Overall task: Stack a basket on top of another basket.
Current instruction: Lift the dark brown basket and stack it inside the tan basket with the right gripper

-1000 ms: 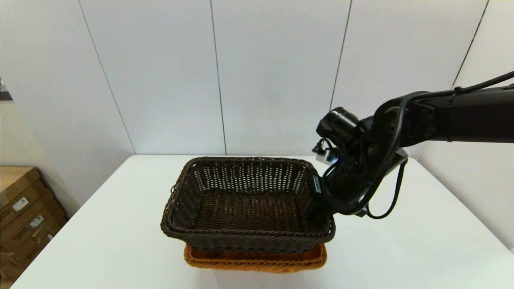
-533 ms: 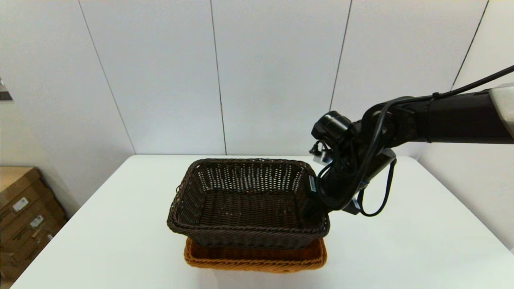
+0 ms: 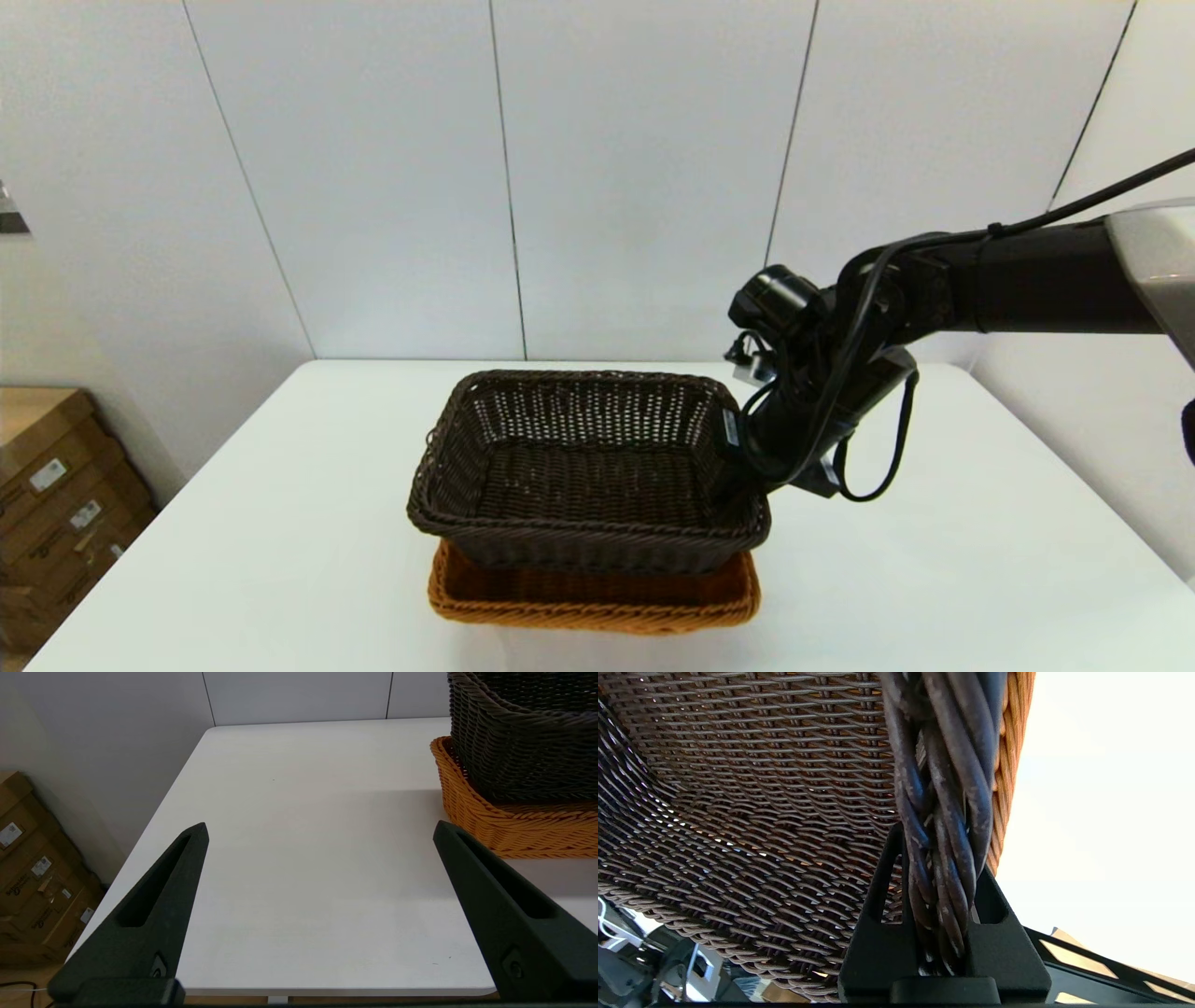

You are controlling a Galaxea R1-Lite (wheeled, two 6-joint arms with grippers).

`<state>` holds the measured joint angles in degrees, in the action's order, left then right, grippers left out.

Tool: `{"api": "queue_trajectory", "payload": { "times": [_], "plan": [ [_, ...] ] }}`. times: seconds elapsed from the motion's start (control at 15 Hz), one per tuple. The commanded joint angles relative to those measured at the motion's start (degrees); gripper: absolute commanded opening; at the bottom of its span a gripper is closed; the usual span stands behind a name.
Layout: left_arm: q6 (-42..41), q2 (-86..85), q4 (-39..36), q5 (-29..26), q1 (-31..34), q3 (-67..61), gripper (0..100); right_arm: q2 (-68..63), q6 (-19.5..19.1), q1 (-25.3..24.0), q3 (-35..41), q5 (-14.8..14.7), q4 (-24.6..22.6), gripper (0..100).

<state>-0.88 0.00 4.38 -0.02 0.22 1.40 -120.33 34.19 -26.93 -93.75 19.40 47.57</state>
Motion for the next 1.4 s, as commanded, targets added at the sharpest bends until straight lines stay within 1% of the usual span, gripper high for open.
{"api": "queue_trajectory", "payload": {
  "times": [0.07,1.13,1.2,1.27,1.4],
  "plan": [
    [0.0,0.0,0.0,-0.1,0.0,0.0,100,-0.2,-0.1,-0.1,0.1,0.1,0.4,0],
    [0.0,0.0,0.0,0.0,0.0,0.0,100,-1.6,0.0,-0.4,1.1,-0.1,0.3,0],
    [0.0,0.0,0.0,0.0,0.0,0.0,100,-1.6,0.0,-0.5,1.4,-0.9,0.2,100],
    [0.0,0.0,0.0,-0.1,0.0,0.0,100,-1.7,0.0,-0.5,1.4,-1.6,0.2,100],
    [0.0,0.0,0.0,0.0,0.0,0.0,100,-1.3,-0.1,-0.5,1.4,-1.6,0.2,100]
  ]
}}
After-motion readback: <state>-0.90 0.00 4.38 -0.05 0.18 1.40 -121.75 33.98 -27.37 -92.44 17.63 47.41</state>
